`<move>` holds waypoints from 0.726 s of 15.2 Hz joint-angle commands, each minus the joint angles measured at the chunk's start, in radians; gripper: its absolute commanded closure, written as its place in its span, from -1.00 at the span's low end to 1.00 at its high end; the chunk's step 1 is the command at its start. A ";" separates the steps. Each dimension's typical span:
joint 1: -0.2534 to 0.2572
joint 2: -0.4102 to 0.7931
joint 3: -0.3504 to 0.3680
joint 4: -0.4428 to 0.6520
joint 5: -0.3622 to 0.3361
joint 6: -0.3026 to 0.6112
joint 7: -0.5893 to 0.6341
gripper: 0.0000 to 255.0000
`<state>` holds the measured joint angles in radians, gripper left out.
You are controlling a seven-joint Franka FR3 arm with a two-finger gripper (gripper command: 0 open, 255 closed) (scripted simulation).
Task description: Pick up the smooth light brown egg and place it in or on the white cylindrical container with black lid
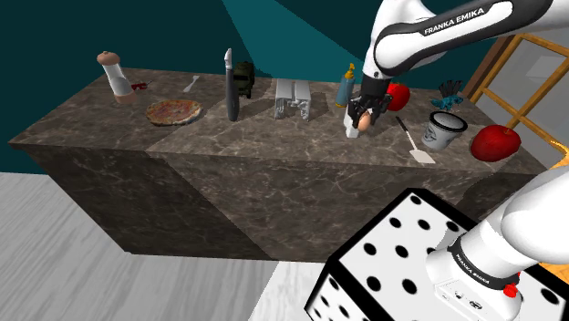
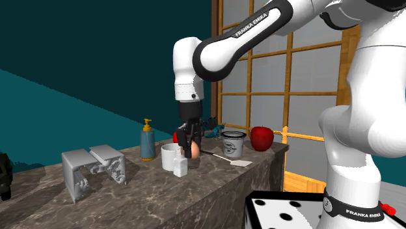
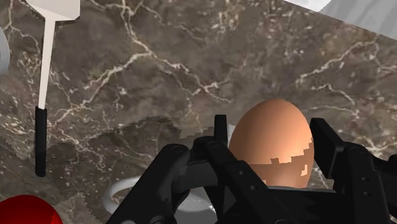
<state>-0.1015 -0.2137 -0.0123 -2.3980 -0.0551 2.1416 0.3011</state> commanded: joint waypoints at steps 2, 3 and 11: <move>0.000 -0.021 0.000 0.022 0.001 -0.043 -0.003 1.00; 0.000 -0.027 0.000 0.030 0.001 -0.057 -0.004 1.00; 0.001 -0.066 0.001 0.104 0.004 -0.170 -0.008 1.00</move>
<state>-0.1002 -0.2778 -0.0110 -2.3068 -0.0510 1.9863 0.2947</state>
